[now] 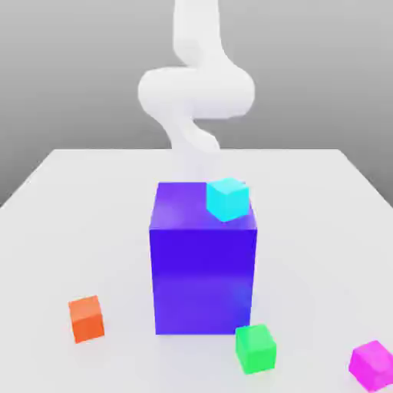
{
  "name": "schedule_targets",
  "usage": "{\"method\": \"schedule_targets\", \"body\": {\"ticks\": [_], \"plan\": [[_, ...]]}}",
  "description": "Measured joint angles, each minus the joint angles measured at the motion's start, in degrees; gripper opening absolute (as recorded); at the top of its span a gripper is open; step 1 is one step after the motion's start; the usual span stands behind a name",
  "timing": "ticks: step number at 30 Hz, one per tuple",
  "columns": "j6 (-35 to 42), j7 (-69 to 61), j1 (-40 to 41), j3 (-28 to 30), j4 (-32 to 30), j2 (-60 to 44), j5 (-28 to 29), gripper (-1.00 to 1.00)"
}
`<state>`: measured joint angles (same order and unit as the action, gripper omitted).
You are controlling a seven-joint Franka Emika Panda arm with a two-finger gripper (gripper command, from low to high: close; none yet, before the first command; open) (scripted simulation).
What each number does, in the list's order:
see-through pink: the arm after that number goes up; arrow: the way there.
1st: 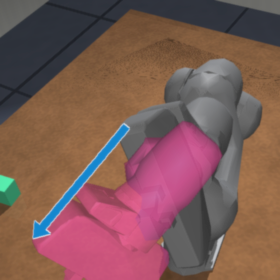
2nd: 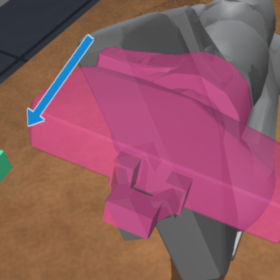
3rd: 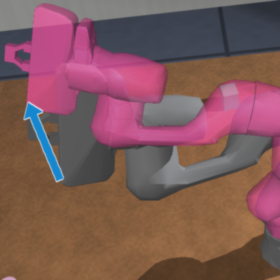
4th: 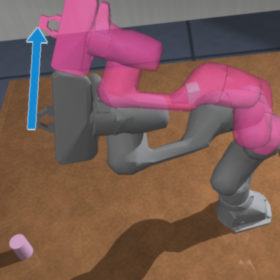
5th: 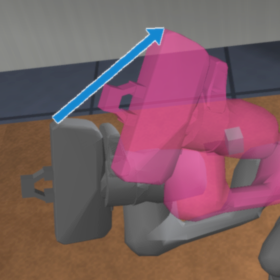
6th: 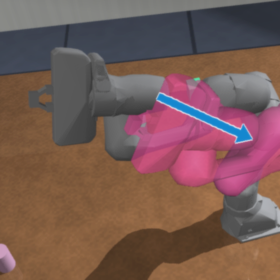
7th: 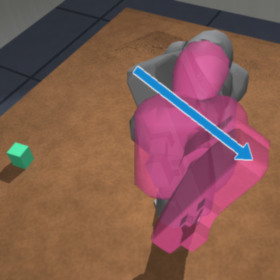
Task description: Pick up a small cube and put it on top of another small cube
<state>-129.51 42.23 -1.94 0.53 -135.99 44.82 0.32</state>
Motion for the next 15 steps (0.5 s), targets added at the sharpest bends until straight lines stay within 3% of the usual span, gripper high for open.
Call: {"method": "schedule_targets", "body": {"ticks": [9,13,14,15], "plan": [[9.4,-16.99,-7.9,1.5,-19.19,-5.76,1.05,0.0],[2.07,-18.8,-8.72,1.78,-25.36,-10.64,1.32,0.0],[0.03,-18.95,-8.62,1.7,-26.47,-11.72,1.25,-1.0],[0.03,-18.95,-8.62,1.7,-26.47,-11.72,1.25,-1.0]]}}
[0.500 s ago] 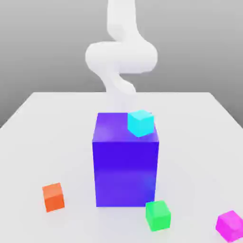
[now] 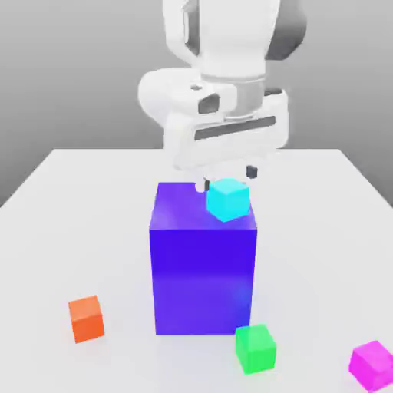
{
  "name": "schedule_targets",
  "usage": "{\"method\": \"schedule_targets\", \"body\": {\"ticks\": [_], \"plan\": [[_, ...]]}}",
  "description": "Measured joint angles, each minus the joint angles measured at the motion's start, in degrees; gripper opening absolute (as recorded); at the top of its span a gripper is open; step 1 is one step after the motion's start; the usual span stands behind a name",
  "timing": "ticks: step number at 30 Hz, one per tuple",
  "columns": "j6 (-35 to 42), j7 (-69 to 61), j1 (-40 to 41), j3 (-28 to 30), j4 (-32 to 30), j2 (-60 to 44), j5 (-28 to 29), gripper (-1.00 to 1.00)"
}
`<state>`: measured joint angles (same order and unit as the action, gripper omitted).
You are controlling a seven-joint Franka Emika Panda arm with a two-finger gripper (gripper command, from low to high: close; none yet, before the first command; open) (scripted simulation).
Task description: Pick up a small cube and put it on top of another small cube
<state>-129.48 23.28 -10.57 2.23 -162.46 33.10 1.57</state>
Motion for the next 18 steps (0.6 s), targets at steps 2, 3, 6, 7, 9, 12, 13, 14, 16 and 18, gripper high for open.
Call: {"method": "schedule_targets", "body": {"ticks": [2,3,6,7,9,12,13,14,16,18], "plan": [[0.02,-0.11,0.0,0.0,0.0,0.0,-0.17,-1.0],[0.04,-0.19,0.0,0.0,0.0,0.0,-0.31,-1.0],[-0.27,-0.37,0.14,-0.17,-0.22,-0.18,-0.5,-1.0],[1.34,-0.42,0.21,-0.29,0.58,0.61,-0.57,-1.0],[5.64,-0.55,0.46,-0.61,2.73,2.76,-0.81,-1.0],[9.29,-3.01,-0.91,-1.15,5.69,3.44,-1.01,-1.0],[8.46,-5.2,-2.23,-1.49,6.3,2.0,-1.08,-1.0],[7.39,-7.54,-3.66,-1.85,6.87,0.36,-1.14,-1.0],[4.96,-12.46,-6.55,-2.69,7.96,-3.16,-1.28,-1.0],[2.38,-17.47,-9.42,-3.63,9.02,-6.8,-1.43,-1.0]]}}
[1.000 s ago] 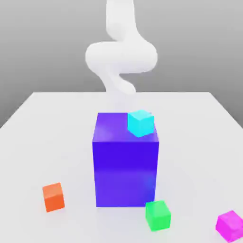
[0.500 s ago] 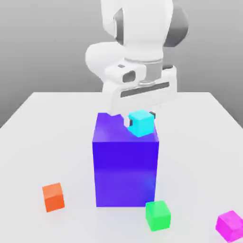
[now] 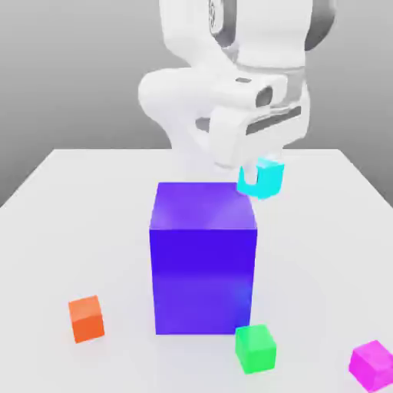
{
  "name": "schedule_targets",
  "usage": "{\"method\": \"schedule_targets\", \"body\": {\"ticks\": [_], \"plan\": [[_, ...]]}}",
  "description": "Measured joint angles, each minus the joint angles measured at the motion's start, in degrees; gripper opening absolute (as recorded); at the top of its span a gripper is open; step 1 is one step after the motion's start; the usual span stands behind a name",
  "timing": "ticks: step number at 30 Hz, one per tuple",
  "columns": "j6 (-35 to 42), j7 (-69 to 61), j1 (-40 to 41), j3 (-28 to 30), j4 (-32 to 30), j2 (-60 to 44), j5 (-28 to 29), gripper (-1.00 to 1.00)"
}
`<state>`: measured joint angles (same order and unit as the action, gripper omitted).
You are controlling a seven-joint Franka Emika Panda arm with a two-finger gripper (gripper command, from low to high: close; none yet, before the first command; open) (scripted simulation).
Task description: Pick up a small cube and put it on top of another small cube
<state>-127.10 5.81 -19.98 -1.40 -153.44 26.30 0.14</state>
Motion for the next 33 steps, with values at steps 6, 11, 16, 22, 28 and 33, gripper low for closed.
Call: {"method": "schedule_targets", "body": {"ticks": [6,11,16,22,28,33], "plan": [[-7.85,-14.89,-8.11,-3.35,3.16,-10.99,-0.13,-1.0],[-14.41,-26.77,-13.56,-7.36,5.79,-20.19,0.5,-1.0],[-20.92,-37.34,-21.01,-10.65,8.44,-29.55,2.98,-1.0],[-28.65,-46.03,-25.68,-13.86,11.68,-41.25,9.79,-1.0],[-35.99,-42.79,-29.68,-9.52,13.95,-51.04,15.72,1.0],[-36.67,-42.5,-30.08,-9.05,14.13,-51.81,16.11,1.0]]}}
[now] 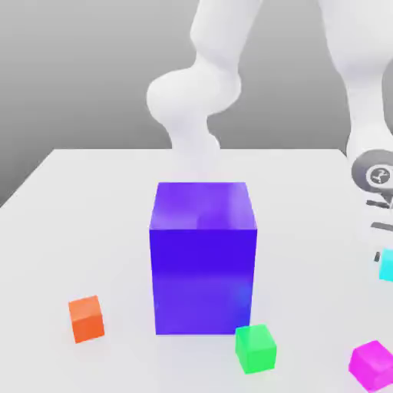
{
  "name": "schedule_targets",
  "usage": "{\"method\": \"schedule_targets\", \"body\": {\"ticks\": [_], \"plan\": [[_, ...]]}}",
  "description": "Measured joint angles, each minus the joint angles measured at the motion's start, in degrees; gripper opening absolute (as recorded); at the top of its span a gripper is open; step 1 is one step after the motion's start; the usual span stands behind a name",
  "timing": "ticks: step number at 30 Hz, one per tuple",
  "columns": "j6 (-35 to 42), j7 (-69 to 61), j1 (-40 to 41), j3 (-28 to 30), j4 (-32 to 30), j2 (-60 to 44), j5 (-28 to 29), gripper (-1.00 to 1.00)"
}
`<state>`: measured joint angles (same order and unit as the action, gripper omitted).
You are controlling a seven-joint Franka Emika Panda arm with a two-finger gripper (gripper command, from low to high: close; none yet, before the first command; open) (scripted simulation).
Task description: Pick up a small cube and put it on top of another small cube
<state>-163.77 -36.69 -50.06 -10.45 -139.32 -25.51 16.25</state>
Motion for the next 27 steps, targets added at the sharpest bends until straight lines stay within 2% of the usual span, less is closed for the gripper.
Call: {"method": "schedule_targets", "body": {"ticks": [7,21,25,26,27], "plan": [[7.81,-4.59,3.95,-3.75,-1.68,9.8,-6.83,1.0],[11.98,-0.87,19.1,9.07,9.0,4.01,-15.22,1.0],[7.09,-0.6,19.96,9.94,11.11,-3.0,-15.69,1.0],[5.88,-0.55,19.95,10.01,11.47,-4.56,-15.66,-1.0],[5.88,-0.55,19.95,10.01,11.47,-4.56,-15.66,-1.0]]}}
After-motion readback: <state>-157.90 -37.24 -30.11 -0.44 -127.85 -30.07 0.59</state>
